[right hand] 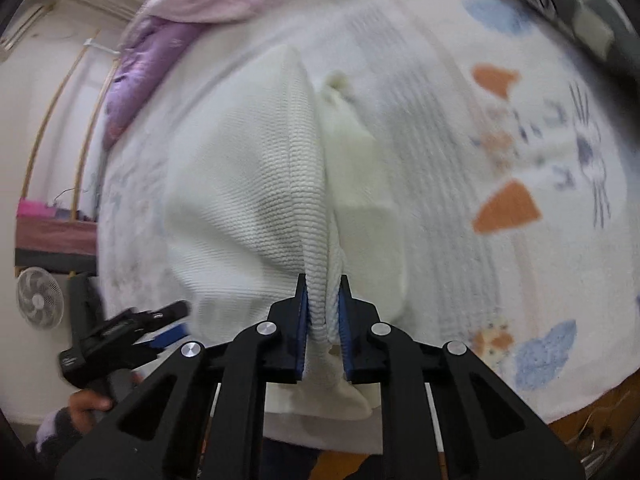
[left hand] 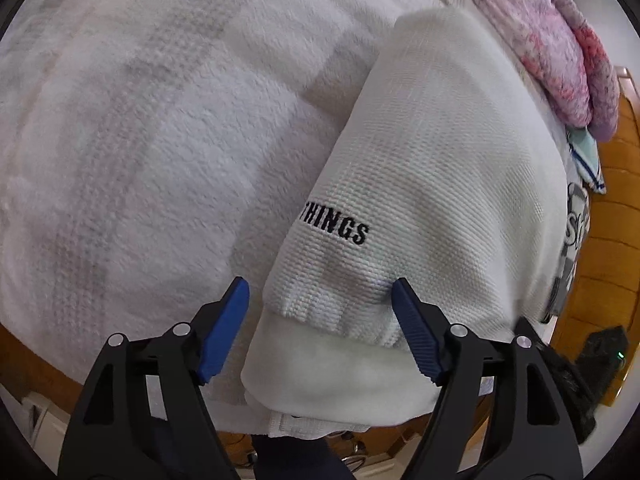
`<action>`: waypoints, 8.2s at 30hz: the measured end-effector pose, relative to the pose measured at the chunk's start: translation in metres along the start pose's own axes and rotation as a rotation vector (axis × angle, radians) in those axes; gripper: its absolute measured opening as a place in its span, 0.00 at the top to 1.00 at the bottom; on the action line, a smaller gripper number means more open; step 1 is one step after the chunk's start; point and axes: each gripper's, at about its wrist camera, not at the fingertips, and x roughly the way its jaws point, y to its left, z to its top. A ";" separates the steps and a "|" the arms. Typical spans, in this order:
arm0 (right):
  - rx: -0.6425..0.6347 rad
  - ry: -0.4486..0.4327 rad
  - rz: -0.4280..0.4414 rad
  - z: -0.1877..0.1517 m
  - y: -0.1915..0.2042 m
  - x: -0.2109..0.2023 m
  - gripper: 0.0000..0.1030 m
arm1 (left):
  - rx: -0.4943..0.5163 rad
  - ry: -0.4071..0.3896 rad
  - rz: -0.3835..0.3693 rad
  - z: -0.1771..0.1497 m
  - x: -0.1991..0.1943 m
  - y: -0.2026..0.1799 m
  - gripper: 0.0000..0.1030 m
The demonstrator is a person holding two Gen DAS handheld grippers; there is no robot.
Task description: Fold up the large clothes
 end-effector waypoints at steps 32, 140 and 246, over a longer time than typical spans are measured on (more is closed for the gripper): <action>-0.023 -0.071 -0.193 0.114 0.004 0.023 0.94 | 0.118 0.034 0.014 -0.026 0.039 -0.031 0.23; -0.064 0.252 0.160 -0.009 0.571 0.342 0.72 | 0.029 -0.314 0.053 0.277 -0.207 0.387 0.63; -0.607 -0.701 -0.087 -0.247 0.411 -0.371 0.08 | 0.514 -1.012 0.227 -0.310 -0.542 -0.084 0.05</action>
